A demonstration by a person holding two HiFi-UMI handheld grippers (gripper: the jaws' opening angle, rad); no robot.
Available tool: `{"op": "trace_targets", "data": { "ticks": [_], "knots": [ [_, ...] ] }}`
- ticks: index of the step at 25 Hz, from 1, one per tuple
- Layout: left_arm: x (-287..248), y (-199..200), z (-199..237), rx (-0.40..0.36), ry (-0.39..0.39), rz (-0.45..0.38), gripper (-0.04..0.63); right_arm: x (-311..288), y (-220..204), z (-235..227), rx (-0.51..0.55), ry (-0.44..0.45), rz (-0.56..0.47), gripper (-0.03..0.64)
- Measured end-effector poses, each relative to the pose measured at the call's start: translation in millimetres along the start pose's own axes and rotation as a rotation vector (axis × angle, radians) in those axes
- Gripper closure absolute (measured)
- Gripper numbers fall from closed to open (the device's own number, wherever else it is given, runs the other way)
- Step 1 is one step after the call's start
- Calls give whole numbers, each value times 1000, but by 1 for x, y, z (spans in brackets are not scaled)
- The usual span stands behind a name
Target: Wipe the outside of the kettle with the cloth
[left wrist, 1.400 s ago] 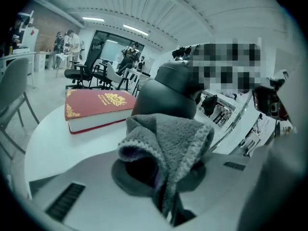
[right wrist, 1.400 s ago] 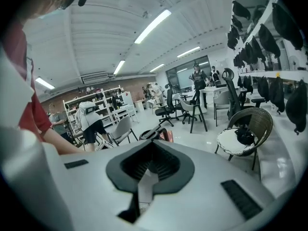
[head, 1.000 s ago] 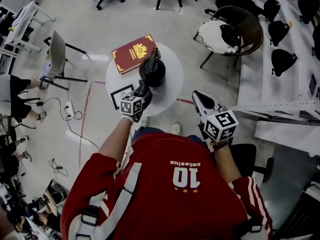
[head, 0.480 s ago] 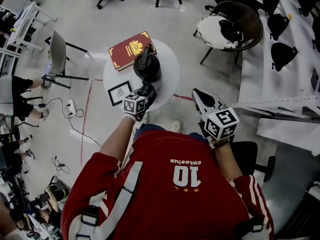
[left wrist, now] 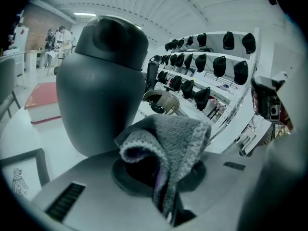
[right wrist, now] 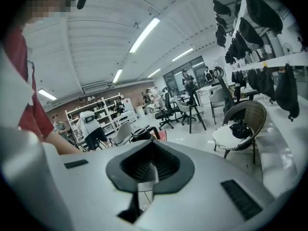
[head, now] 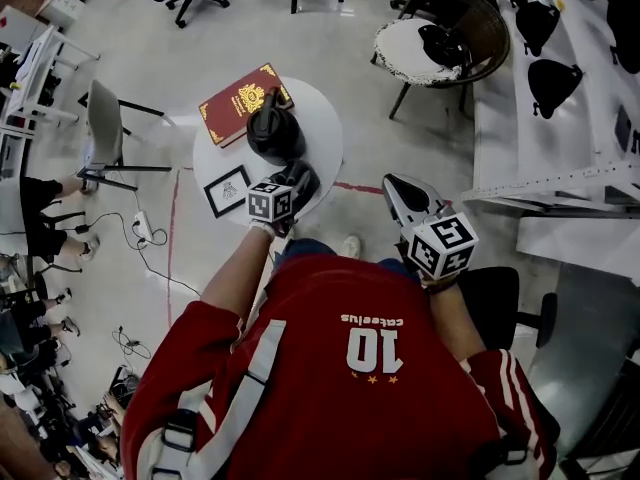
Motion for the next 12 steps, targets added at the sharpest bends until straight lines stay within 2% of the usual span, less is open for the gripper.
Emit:
{"op": "trace_targets", "data": {
  "ticks": [12],
  "knots": [
    [-34,18,-5,66,-4,-41,549,31,-1,-27,-22,-89,-29,600]
  ]
}}
Point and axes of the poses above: the fingertips, and each gripper's own axes: x backward along the fingers, z to its left, y out of its top, the point moved 4 cm from there along x, backward along the fingers, and after that the axes turned 7 degrees about -z, right-handed, at the moved point
